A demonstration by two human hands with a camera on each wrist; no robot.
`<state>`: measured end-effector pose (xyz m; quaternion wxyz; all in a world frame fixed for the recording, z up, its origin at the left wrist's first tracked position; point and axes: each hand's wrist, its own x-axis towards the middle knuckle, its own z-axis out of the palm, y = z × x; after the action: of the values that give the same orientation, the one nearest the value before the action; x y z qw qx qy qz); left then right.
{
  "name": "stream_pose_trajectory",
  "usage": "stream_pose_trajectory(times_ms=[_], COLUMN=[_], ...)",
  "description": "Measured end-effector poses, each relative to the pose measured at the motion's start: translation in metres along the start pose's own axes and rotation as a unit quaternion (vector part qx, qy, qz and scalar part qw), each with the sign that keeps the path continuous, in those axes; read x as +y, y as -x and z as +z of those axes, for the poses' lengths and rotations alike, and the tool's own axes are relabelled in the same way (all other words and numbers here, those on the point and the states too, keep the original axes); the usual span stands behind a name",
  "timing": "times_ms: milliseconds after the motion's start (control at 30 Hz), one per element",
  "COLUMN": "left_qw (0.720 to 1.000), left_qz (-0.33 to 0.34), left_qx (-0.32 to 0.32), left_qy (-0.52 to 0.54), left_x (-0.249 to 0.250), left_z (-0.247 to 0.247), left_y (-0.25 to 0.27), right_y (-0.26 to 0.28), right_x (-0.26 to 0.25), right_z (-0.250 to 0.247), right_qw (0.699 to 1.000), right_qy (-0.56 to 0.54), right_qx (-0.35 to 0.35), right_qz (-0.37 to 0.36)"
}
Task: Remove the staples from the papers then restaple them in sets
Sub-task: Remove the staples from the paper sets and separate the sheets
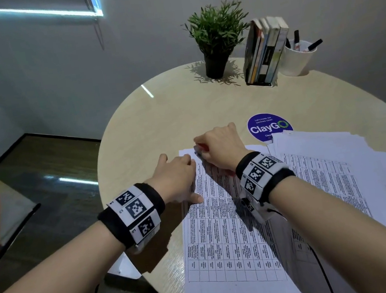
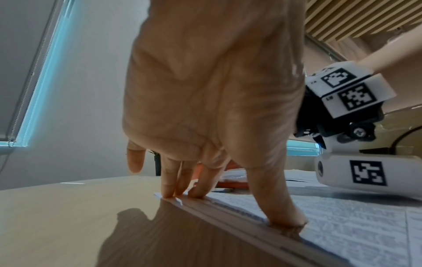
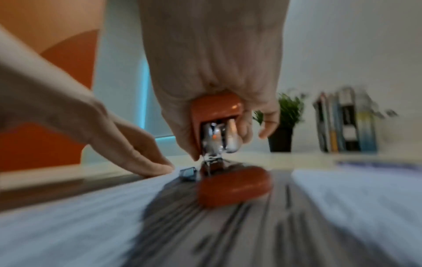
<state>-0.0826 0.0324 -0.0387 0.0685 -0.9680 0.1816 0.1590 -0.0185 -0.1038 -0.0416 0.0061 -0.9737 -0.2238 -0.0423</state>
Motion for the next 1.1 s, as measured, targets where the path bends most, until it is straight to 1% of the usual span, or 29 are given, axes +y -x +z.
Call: stream_pose_trajectory(times_ms=[100,133,167,233,300,333,433,467,600,633,667,767,900,967,1033,1100], left_qw=[1.000,1.000,1.000,1.000,1.000,1.000,1.000,1.000,1.000,1.000,1.000,1.000,1.000,1.000,1.000,1.000], left_qz=[0.002,0.001,0.000,-0.001,-0.003,-0.003,-0.002,-0.003,-0.005,-0.005,-0.005,-0.010,-0.015,-0.017,-0.018,-0.013], left_qx=[-0.004,-0.005,-0.006,-0.005,-0.008,-0.007,-0.007,-0.004,-0.007,-0.007,-0.008,-0.007,-0.009,-0.004,-0.002,-0.010], left_qy=[-0.008,-0.010,-0.012,-0.011,-0.011,-0.012,-0.011,-0.010,-0.014,-0.015,-0.017,-0.018,-0.014,-0.016,-0.013,-0.006], left_x=[0.001,0.001,0.001,0.002,0.002,0.002,0.001,0.001,0.002,0.002,0.003,0.002,0.003,0.003,0.002,0.001], left_z=[-0.001,-0.001,-0.002,-0.003,-0.003,-0.003,-0.002,-0.002,-0.003,-0.004,-0.004,-0.003,-0.002,-0.001,0.001,0.001], left_y=[0.000,0.000,0.001,0.000,0.000,0.000,0.001,0.000,0.000,0.000,0.000,0.000,-0.001,-0.002,-0.002,-0.002], right_y=[0.002,0.003,0.002,0.001,-0.001,-0.002,-0.005,-0.006,-0.011,-0.012,-0.012,-0.016,-0.016,-0.016,-0.017,-0.018], right_x=[0.003,0.002,0.001,-0.003,-0.004,-0.001,0.001,0.000,-0.006,-0.006,-0.006,-0.005,-0.005,-0.003,0.001,0.005], right_z=[0.006,0.008,0.009,0.008,0.003,0.004,0.009,0.011,0.008,0.009,0.009,0.010,0.008,0.007,0.006,0.003], right_qw=[0.992,0.991,0.993,0.999,1.000,1.000,0.993,0.991,0.998,0.998,0.996,0.979,0.964,0.955,0.937,0.920], right_qy=[-0.105,-0.114,-0.097,-0.025,0.014,0.010,-0.102,-0.111,-0.045,-0.041,-0.062,-0.160,-0.222,-0.244,-0.273,-0.311], right_qx=[-0.005,-0.002,0.000,0.012,0.011,0.009,0.014,0.016,0.012,0.013,0.012,0.009,0.006,0.003,0.009,0.017], right_qz=[0.067,0.073,0.067,0.023,-0.008,-0.005,0.059,0.071,0.044,0.048,0.064,0.128,0.147,0.170,0.216,0.240])
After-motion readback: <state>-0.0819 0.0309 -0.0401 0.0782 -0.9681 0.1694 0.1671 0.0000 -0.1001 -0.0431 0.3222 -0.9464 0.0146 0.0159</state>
